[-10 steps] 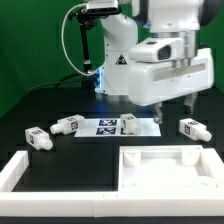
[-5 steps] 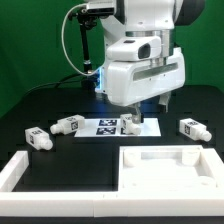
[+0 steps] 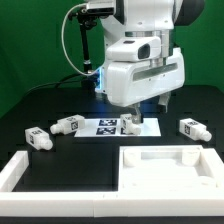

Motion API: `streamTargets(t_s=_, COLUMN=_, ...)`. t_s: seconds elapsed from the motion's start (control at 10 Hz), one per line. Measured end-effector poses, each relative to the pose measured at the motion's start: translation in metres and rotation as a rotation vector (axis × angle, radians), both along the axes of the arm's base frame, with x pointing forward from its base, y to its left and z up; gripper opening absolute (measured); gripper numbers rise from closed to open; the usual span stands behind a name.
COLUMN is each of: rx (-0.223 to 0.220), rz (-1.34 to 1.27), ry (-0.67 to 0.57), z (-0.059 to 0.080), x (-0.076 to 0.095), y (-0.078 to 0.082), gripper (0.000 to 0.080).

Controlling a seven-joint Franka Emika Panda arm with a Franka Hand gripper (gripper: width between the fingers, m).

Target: Assemble one leg

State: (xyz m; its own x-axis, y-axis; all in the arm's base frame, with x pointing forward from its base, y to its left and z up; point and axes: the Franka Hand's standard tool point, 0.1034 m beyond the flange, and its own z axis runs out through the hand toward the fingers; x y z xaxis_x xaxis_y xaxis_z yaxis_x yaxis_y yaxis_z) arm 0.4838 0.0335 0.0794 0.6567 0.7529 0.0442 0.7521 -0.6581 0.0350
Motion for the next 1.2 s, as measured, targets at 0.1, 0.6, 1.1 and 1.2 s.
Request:
streamTargets(t_s=0.1, rx=-0.005, rz=0.007, ry=0.005, z=0.001, x=0.000, y=-0.012, gripper=0.0649)
streamTargets(t_s=0.6, rx=-0.029, rz=-0.014, ry=0.015, z=0.002, x=0.003, y=-0.093, gripper=0.0649)
streamTargets(t_s=1.1, rx=-0.033, rz=0.028, ry=0.043, z=-0.005, x=-0.009, y=-0.127, gripper=0.0649)
streamTargets(t_s=1.2, rx=-0.035, rz=-0.017, ry=0.077, z=-0.004, x=-0.015, y=-0.160, gripper=0.0649)
